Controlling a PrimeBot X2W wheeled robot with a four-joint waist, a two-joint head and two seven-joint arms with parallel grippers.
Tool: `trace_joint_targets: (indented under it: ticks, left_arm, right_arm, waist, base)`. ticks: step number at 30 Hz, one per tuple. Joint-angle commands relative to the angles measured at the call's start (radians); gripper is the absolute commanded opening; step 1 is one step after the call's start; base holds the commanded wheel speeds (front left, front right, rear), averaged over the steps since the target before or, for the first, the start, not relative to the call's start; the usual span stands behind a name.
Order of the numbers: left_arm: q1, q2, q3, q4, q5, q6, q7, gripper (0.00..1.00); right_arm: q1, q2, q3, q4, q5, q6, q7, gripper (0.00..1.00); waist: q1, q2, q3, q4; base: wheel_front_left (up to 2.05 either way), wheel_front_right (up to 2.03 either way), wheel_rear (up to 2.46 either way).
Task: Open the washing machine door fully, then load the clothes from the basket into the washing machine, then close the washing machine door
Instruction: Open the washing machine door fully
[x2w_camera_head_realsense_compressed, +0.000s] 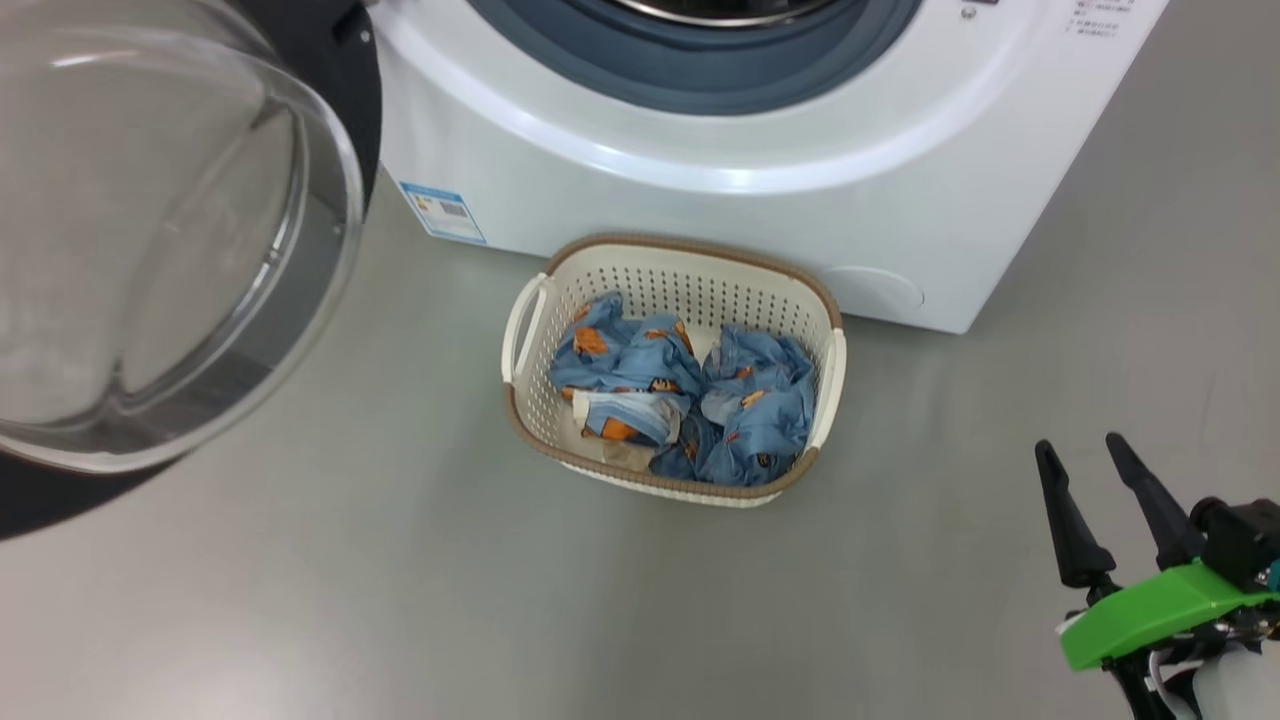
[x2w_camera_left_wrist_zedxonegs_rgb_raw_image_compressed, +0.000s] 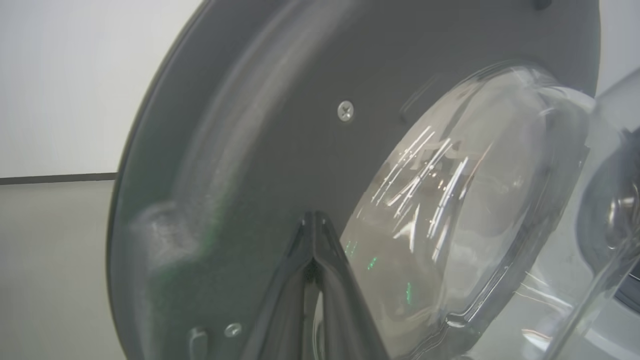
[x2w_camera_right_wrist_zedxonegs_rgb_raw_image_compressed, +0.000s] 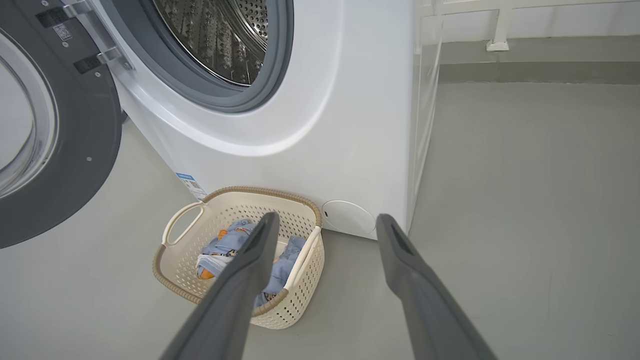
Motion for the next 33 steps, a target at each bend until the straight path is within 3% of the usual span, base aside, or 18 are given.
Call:
trace_joint_targets:
  ticks: [1, 13, 24, 33]
  left_arm:
    - [-0.062, 0.083, 0.059, 0.014, 0.008, -0.002, -0.006, 0.00]
    - [-0.186, 0.138, 0.156, 0.152, 0.046, -0.017, -0.006, 0.00]
    - [-0.269, 0.181, 0.176, 0.245, 0.088, -0.020, -0.006, 0.00]
    - [-0.178, 0.143, 0.150, 0.213, 0.069, -0.021, -0.006, 0.00]
  right_arm:
    - [-0.025, -0.017, 0.028, -0.027, -0.012, 0.002, -0.012, 1.00]
    - [-0.077, -0.032, 0.033, -0.034, -0.021, 0.002, -0.012, 1.00]
    - [-0.107, -0.043, 0.033, -0.037, -0.027, 0.002, -0.012, 1.00]
    - [-0.082, -0.016, 0.047, -0.020, -0.022, 0.002, -0.012, 1.00]
  waist:
    - [0.0000, 0.0000, 0.036, -0.005]
    - [0.0000, 0.0000, 0.110, -0.019]
    - [0.0000, 0.0000, 0.146, -0.029]
    - [0.0000, 0.0000, 0.063, -0.042]
  base:
    - [0.00, 0.00, 0.00]
    - [0.00, 0.00, 0.00]
    - [0.00, 0.00, 0.00]
    - [0.00, 0.00, 0.00]
